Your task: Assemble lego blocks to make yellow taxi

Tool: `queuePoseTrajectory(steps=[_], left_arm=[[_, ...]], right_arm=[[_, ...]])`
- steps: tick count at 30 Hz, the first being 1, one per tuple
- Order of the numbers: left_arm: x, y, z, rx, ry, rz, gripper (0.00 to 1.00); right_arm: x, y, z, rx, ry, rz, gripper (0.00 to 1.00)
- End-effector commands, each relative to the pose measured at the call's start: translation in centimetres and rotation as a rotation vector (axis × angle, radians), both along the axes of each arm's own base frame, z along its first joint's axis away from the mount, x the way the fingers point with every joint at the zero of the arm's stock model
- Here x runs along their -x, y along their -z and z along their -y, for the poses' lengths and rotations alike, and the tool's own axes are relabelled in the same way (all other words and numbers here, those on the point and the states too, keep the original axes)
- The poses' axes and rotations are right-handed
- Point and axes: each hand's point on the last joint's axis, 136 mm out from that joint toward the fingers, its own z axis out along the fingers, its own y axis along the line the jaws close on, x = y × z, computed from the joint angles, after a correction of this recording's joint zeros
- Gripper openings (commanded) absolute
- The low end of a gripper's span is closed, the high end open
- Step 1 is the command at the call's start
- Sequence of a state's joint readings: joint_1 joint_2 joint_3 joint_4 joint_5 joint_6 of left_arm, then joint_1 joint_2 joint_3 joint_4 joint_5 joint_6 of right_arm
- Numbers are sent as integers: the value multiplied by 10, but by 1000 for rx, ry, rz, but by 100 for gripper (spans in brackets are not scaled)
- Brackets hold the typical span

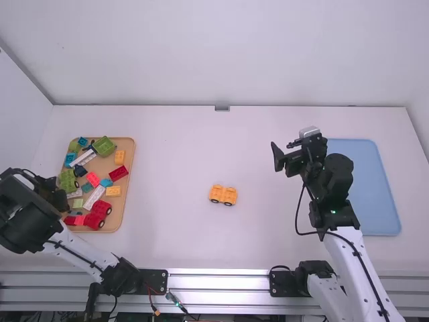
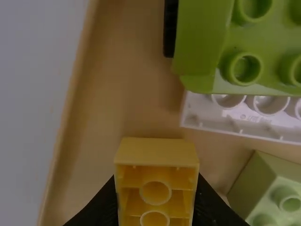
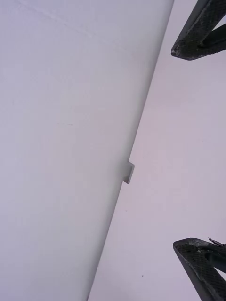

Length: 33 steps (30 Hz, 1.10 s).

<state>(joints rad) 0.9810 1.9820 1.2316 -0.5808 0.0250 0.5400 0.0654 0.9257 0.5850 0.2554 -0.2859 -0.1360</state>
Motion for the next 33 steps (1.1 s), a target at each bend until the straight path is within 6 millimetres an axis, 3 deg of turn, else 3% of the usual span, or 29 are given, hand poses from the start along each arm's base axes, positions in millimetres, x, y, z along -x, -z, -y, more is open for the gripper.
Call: queuePoseTrajectory(steps=[1, 3, 4, 9, 12, 15, 18, 21, 22, 23, 25, 26, 29, 32, 33], left_arm=[[-8, -11, 0, 16, -18, 42, 14], [-10, -19, -2, 9, -30, 51, 11], [-11, -26, -5, -7, -51, 57, 2], [-19, -58, -9, -75, -99, 101, 2], [-31, -84, 1, -105, -64, 161, 2], [-54, -115, 27, -100, 9, 275, 2], [-90, -147, 77, -91, 223, 409, 2], [-113, -163, 112, -115, 334, 460, 2], [-128, -169, 139, -122, 410, 482, 2], [-129, -170, 142, -121, 420, 486, 2], [-154, -179, 202, -69, 586, 543, 2], [-158, -180, 214, -53, 618, 558, 2], [-174, -192, 285, 60, 833, 661, 2], [-176, -205, 344, 165, 1015, 758, 2], [-176, -206, 350, 175, 1031, 767, 2]], right_arm=[[-3, -19, -1, -7, -4, 39, 99], [-3, -19, -1, -7, -5, 39, 99], [-3, -19, -1, -7, -5, 40, 99], [-2, -19, -1, -8, -6, 40, 99], [-2, -19, -1, -8, -6, 39, 99], [-2, -19, -1, -8, -6, 39, 99], [-5, -15, -2, -8, -6, 31, 99], [-14, -8, -2, -47, 1, 6, 99], [-20, -3, -3, -85, 8, -13, 99], [-21, -2, -3, -95, 8, -20, 99], [-31, 5, -12, -172, -28, -50, 99], [-32, 6, -15, -184, -44, -52, 99], [-31, 10, -38, -209, -194, -53, 99], [-21, 8, -61, -200, -369, -28, 99], [-19, 8, -64, -197, -391, -23, 99]])
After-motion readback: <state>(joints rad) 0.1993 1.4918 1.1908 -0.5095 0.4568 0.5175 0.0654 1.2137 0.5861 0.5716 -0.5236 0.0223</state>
